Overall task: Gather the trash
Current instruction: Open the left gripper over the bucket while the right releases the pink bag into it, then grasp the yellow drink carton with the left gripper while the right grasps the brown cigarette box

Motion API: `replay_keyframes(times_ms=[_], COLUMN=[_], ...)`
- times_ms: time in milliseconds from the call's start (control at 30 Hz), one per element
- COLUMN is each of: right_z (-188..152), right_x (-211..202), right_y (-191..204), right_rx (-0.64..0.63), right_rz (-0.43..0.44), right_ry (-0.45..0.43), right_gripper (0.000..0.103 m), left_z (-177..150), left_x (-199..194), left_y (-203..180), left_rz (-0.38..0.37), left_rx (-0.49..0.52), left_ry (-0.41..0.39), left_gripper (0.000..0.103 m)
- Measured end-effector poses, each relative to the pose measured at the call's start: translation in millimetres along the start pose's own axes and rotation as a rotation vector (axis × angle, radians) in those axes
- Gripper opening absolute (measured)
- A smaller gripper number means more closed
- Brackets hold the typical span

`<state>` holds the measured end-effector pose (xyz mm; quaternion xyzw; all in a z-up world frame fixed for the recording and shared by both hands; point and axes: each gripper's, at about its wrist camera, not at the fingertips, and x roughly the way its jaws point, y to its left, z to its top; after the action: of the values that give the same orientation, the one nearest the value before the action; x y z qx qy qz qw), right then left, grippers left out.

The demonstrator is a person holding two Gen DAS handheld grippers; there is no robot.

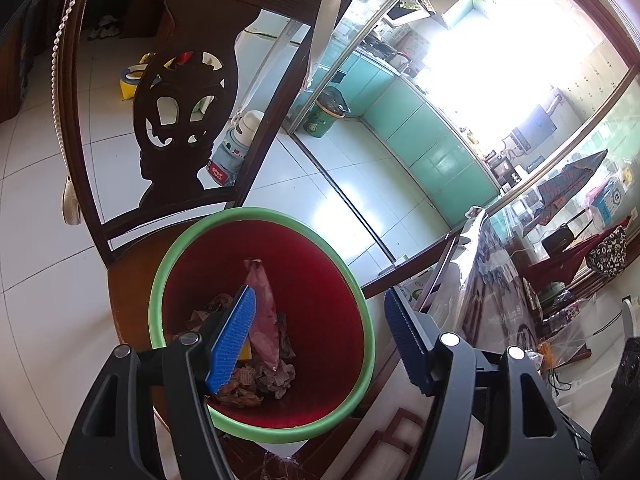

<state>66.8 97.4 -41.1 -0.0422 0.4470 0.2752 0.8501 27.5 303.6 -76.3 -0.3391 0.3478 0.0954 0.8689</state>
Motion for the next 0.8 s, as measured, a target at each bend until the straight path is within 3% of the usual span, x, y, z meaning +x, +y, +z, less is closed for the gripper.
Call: replay_keyframes(times_ms=[300,467,667,800], right_z=[-70.3,-112.3,-161.5,-178.6], right_x=[-59.4,-102.7,-166.0,-192.2], right_y=[-47.3,-115.9,-224.5,-283.4], right_rx=[0.028,0.16,0.379,0.48], right_rz=[-0.11,-0.246,-0.47,-0.59], right_ry=[-0.014,-0.013,-0.054,-0.092], right_gripper=[0.064,0.064,0.064,0.064], left_z=[-2.6,-5.1,-9.3,-15.6], left_x=[-1.0,-3.5,-5.9,-8.6], left_y=[-8.8,-15.9,-30.4,-47.1], left_rz=[-0.001,0.007,0.017,0.027], left_rx=[0.063,0.104,0.164,0.238], left_ry=[0.006,0.0,-0.002,-0.012], left_gripper=[0.064,0.067,0.068,0.068])
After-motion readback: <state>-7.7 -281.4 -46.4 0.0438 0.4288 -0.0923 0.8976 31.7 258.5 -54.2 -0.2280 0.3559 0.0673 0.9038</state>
